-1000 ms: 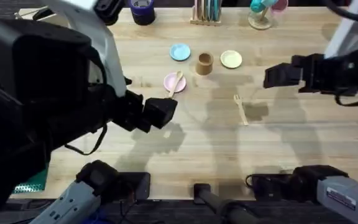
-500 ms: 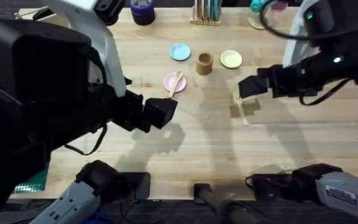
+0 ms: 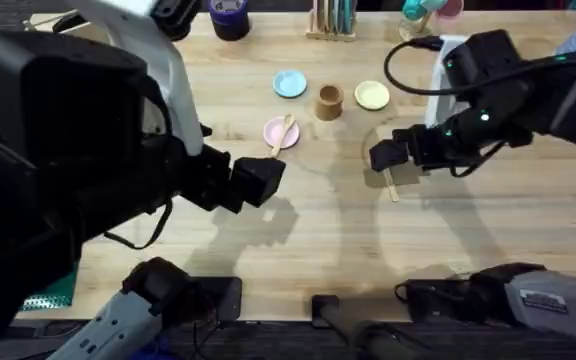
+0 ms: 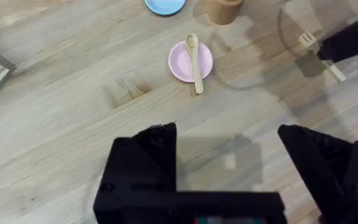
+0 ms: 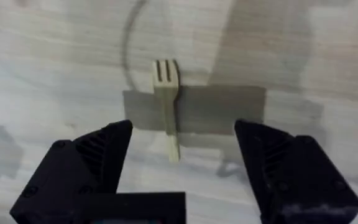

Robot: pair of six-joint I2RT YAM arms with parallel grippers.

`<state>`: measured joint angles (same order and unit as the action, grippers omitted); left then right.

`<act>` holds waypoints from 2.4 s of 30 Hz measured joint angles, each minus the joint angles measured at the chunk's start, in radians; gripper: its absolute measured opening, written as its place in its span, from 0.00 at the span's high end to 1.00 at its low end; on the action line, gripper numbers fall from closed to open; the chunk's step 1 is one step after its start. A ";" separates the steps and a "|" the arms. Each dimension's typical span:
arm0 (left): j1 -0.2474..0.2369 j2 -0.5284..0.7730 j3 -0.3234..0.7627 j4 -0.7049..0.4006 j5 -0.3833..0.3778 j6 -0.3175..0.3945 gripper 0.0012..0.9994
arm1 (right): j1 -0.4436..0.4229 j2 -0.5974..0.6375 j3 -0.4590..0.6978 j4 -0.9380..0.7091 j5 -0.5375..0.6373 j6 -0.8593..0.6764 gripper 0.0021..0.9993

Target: Pick up a utensil and set it on the pink plate, then put the other utensil in the container.

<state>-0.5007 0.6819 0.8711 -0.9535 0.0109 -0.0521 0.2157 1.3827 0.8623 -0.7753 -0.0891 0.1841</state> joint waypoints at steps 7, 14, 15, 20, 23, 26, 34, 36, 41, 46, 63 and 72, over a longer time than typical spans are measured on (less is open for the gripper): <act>0.000 0.000 0.000 0.000 0.000 0.000 0.00 | 0.029 0.100 0.003 0.055 0.021 -0.008 0.00; 0.000 0.001 0.000 0.000 0.000 0.000 0.00 | 0.113 0.116 0.003 0.060 0.121 -0.038 0.00; 0.000 0.001 0.000 0.000 0.000 0.000 0.01 | 0.123 0.117 0.003 0.060 0.131 -0.040 0.00; 0.000 0.001 0.000 0.000 0.000 0.000 0.01 | 0.155 0.120 0.003 0.081 0.150 -0.060 0.00; 0.000 0.001 0.000 0.000 0.000 0.000 0.01 | 0.162 0.121 0.003 0.086 0.153 -0.069 0.00; 0.000 0.001 0.000 0.000 0.000 0.000 0.00 | 0.163 0.121 0.003 0.087 0.153 -0.075 0.00; 0.000 0.001 0.000 0.000 0.000 0.000 0.00 | 0.164 0.121 0.003 0.088 0.153 -0.070 0.00; 0.000 0.001 0.000 0.000 0.000 0.000 0.01 | 0.164 0.121 0.003 0.088 0.153 -0.064 0.00; 0.000 0.001 0.000 0.000 0.000 0.000 0.01 | 0.164 0.121 0.003 0.088 0.153 -0.056 0.00; 0.000 0.001 0.000 0.000 0.000 0.000 0.01 | 0.164 0.121 0.003 0.088 0.153 -0.047 0.00; 0.000 0.001 0.000 0.000 0.000 0.000 0.00 | 0.172 0.123 0.003 0.103 0.153 -0.012 0.61; 0.000 0.001 0.000 0.000 0.000 0.000 0.01 | 0.172 0.123 0.003 0.105 0.153 -0.008 0.82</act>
<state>-0.5007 0.6827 0.8711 -0.9535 0.0109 -0.0521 0.3878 1.5055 0.8658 -0.6701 0.0639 0.1759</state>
